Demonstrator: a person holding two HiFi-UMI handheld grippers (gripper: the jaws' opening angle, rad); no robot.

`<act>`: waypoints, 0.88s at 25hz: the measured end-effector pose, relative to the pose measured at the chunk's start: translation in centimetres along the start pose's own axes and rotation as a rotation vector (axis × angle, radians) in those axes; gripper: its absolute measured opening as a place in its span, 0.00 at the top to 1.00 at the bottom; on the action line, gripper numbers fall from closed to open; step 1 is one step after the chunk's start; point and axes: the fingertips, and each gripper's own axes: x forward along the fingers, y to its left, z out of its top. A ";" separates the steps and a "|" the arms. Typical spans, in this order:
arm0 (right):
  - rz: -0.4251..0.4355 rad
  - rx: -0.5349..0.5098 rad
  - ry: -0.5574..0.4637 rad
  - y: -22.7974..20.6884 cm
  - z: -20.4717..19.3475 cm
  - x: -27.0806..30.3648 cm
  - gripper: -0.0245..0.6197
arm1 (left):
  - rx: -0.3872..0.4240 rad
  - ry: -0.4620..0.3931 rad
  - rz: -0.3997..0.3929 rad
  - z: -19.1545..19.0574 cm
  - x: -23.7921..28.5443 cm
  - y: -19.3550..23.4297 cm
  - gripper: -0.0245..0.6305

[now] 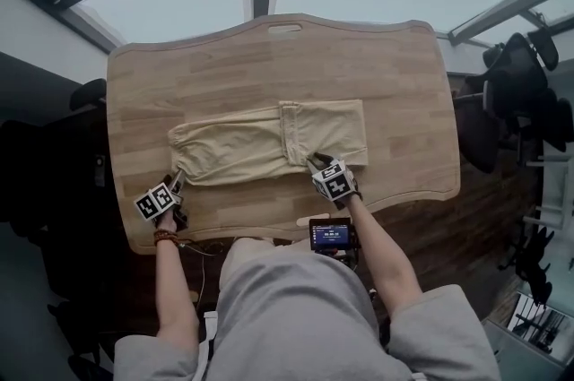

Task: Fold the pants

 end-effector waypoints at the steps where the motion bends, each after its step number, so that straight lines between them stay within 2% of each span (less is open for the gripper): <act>1: -0.005 -0.016 -0.018 0.4 0.4 -0.1 0.79 | 0.013 0.004 -0.006 -0.1 -0.1 -0.3 0.55; 3: -0.007 -0.011 -0.067 1.3 1.6 -0.5 0.79 | 0.025 -0.042 0.004 0.9 -1.2 -0.7 0.55; 5: 0.040 -0.048 -0.058 2.9 1.9 -0.2 0.79 | 0.012 -0.097 0.028 2.0 -2.2 -0.7 0.56; 6: 0.076 -0.094 -0.028 3.9 1.6 0.3 0.79 | 0.015 -0.088 0.033 1.8 -2.0 -0.7 0.56; 9: 0.143 -0.188 0.039 5.1 0.6 1.2 0.78 | 0.088 0.042 0.052 -0.9 0.5 -0.9 0.55; 11: 0.141 -0.153 0.007 4.3 1.3 0.9 0.78 | 0.146 0.077 0.097 -1.5 1.2 -0.9 0.55; 13: 0.118 -0.095 -0.046 2.9 2.4 0.0 0.78 | 0.194 0.075 0.151 -1.1 1.4 -0.5 0.56; 15: 0.077 -0.039 -0.074 0.8 2.5 -1.2 0.78 | 0.240 0.071 0.193 -0.8 1.3 -0.3 0.64; 18: 0.001 0.057 -0.089 -2.9 0.9 -3.1 0.78 | 0.261 0.012 0.213 0.7 0.1 -1.1 0.79; 22: -0.073 0.177 -0.128 -7.7 -1.4 -6.0 0.79 | 0.333 -0.085 0.187 4.7 -1.6 -5.1 0.83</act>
